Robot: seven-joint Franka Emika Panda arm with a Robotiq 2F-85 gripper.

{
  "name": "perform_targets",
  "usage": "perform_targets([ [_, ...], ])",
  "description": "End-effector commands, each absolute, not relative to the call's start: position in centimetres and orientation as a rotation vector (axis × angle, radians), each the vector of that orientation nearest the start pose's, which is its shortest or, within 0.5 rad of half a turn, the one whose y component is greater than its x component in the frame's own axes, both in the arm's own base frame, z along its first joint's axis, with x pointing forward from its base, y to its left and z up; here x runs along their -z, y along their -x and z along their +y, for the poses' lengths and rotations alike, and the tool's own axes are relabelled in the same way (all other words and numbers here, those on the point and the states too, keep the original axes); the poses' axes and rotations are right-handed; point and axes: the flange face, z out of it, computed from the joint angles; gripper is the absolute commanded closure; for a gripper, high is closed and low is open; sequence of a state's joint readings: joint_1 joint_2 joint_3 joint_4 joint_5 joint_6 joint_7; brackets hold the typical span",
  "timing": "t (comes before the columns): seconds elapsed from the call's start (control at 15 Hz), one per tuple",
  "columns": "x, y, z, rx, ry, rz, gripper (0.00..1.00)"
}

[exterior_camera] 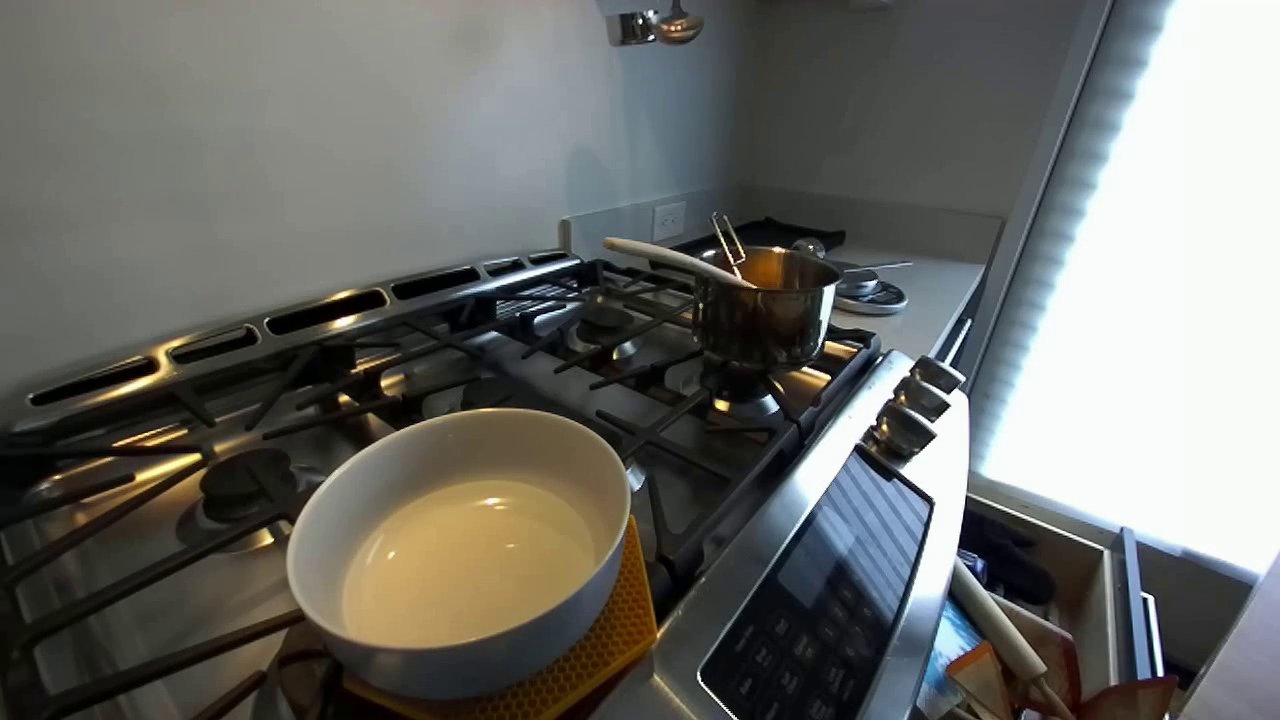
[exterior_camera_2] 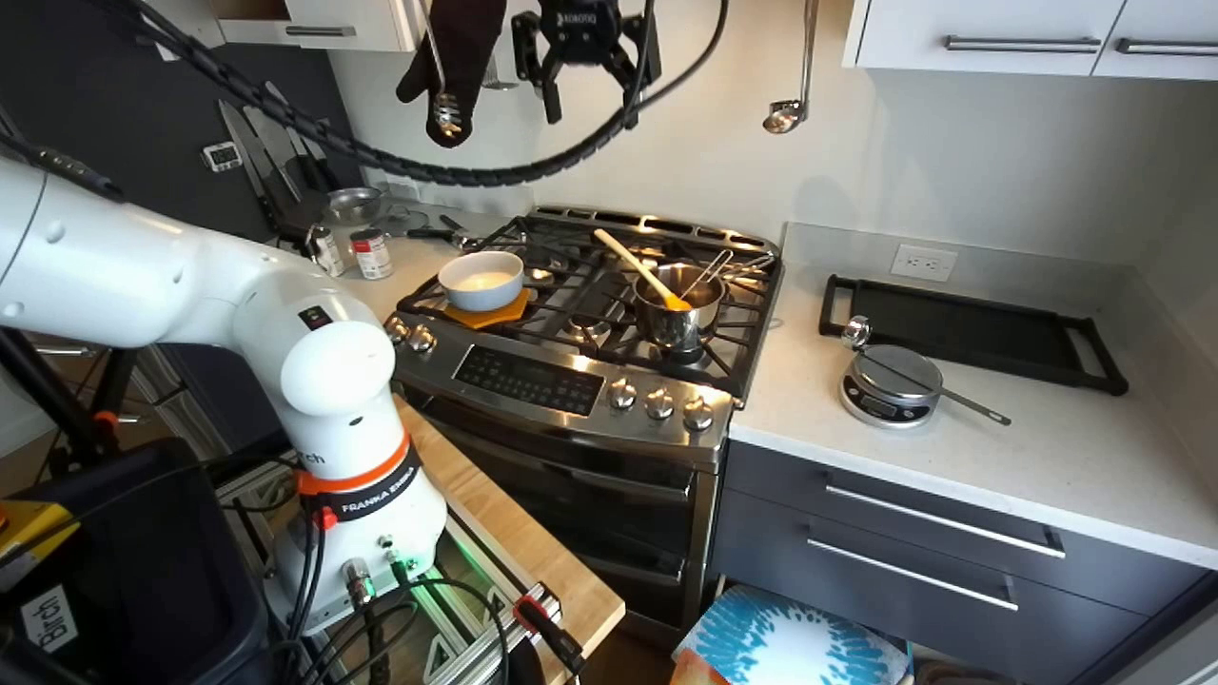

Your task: Put a silver cylinder on the kitchen scale

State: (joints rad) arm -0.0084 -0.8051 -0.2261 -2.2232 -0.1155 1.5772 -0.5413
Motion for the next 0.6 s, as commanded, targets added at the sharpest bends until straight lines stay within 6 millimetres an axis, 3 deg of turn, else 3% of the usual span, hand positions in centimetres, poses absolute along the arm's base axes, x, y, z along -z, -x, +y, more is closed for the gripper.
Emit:
perform_targets([
  [0.0, -73.1, -28.8, -10.0, 0.545, 3.118, -0.638, 0.0],
  [0.07, -69.9, -28.7, -10.2, 0.418, 3.115, -0.608, 0.0],
  [0.13, -71.4, -28.6, -9.9, 0.465, 3.12, -0.615, 0.0],
  [0.2, -71.5, -28.4, -9.8, 0.47, 3.12, -0.616, 0.0],
  [0.33, -70.6, -29.0, -9.8, 0.478, 3.115, -0.538, 0.0],
  [0.53, -76.4, -29.8, -10.4, 0.782, 3.034, -0.438, 0.0],
])
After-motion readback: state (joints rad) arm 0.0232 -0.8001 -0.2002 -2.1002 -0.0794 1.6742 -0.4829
